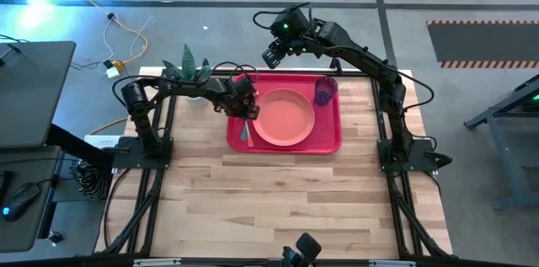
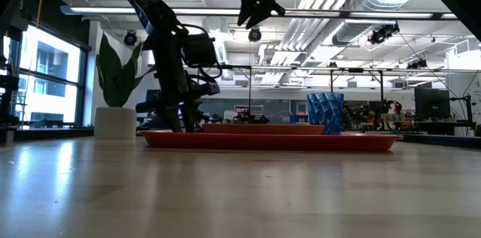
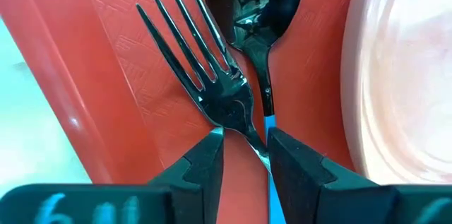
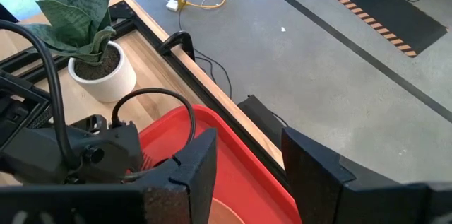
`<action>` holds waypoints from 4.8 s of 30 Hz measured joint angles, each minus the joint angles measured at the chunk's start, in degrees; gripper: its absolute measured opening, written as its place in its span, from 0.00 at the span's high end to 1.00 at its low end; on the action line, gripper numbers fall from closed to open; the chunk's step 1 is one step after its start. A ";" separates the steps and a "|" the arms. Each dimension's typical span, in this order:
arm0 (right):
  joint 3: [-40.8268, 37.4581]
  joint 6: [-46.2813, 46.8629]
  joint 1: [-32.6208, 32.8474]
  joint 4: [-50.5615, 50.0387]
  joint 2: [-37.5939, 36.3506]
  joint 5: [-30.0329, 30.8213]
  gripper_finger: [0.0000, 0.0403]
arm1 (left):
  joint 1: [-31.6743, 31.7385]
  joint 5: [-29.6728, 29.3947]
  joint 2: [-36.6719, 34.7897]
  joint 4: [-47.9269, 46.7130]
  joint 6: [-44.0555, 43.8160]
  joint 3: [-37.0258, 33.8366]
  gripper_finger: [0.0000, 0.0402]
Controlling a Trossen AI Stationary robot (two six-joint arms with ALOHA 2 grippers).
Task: Pick and place plate/cup/fork/spoon on tray
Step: Adjust the utensils on the pink tray
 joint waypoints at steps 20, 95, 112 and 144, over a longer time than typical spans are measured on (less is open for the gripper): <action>0.00 -0.01 0.00 0.00 0.00 0.00 0.63 | 0.02 -1.52 -0.04 0.28 1.40 0.13 0.99; 0.07 -6.45 -1.62 -6.40 -5.18 -0.20 0.63 | -5.93 -2.27 -3.52 -10.34 -25.09 0.09 0.75; 0.07 -6.44 -1.60 -7.41 -5.18 -0.17 0.63 | -7.49 -2.95 -3.17 -4.04 -28.47 0.09 0.74; 0.02 -6.44 -1.46 -7.72 -5.18 -0.17 0.63 | -6.26 -2.29 -1.81 -6.62 -25.49 0.13 0.74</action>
